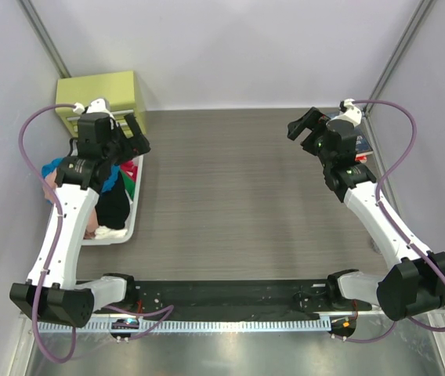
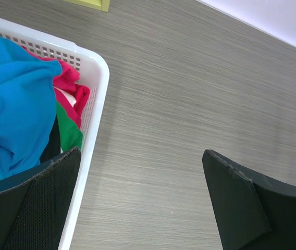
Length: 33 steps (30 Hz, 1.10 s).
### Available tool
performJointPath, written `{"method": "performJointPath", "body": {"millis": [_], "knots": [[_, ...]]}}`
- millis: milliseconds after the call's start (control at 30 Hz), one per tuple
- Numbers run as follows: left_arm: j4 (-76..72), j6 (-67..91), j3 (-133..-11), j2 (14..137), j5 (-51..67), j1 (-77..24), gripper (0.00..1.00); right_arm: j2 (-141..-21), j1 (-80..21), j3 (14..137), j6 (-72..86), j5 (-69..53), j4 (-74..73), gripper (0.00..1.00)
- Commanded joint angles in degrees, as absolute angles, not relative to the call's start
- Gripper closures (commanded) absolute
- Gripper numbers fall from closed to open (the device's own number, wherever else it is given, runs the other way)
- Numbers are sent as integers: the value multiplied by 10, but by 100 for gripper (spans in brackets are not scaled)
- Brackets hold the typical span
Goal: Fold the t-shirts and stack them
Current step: Grab crumpled tshirt from bin with the left arm
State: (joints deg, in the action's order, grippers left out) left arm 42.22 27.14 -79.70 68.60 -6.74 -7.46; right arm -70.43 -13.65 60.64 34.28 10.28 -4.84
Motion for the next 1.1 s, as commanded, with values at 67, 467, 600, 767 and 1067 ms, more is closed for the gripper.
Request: {"method": "performJointPath", "body": {"millis": [67,467,600,767,1067], "knots": [[402,308,-787,674,-53,-71,0,-689,-138,628,337,90,-41,0],[437,332,-784,679,-28,-71,0,-708,-138,650,347,33,-70,0],[325,452,-703,661,73,-87,0,-703,-138,606,411,8,-39,0],[221,447,-610,678,-45,-147,0,-750,-140,584,440,-17,40,0],[212,433,-623,686,-55,-147,0,-755,-139,601,408,-40,15,0]]}}
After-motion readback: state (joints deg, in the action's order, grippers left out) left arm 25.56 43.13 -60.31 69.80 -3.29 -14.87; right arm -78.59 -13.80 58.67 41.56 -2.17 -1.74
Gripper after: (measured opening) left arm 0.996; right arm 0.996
